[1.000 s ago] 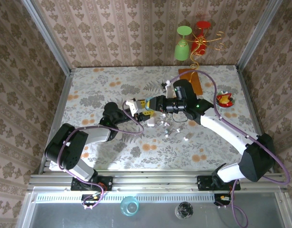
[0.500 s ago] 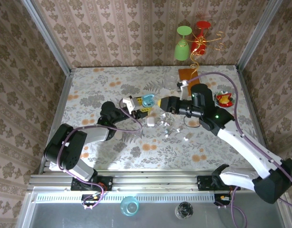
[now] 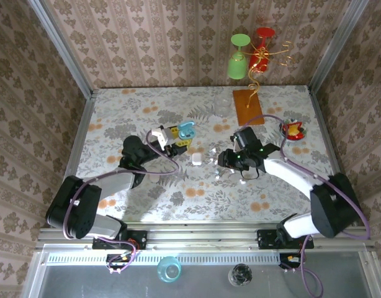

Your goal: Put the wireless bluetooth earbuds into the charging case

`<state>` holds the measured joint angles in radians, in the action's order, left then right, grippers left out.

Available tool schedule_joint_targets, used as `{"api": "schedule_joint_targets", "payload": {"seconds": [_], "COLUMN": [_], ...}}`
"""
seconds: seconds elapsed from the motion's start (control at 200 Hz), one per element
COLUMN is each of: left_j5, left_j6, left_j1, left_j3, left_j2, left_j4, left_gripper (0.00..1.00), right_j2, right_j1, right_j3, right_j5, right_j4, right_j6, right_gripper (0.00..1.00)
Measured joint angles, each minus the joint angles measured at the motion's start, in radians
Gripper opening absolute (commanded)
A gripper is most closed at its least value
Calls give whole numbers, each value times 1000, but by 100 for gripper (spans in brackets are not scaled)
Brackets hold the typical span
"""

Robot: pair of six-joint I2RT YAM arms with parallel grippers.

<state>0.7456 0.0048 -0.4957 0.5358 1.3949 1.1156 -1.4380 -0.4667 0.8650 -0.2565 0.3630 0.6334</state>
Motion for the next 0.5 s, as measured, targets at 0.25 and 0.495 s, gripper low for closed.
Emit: {"api": "schedule_joint_targets", "payload": {"seconds": [0.25, 0.495], "left_j5": [-3, -9], "left_j6": [6, 11], "left_j1": [0, 0], "left_j3": [0, 0], "left_j2": [-10, -10], "left_j4": [-42, -59], "left_gripper": [41, 41], "right_j2": [-178, -248], "right_j1": [-37, -74], "right_j3": [60, 141], "right_j5": [9, 49], "right_j4": [27, 51], "right_j6": [-29, -63], "right_gripper": [40, 37]}}
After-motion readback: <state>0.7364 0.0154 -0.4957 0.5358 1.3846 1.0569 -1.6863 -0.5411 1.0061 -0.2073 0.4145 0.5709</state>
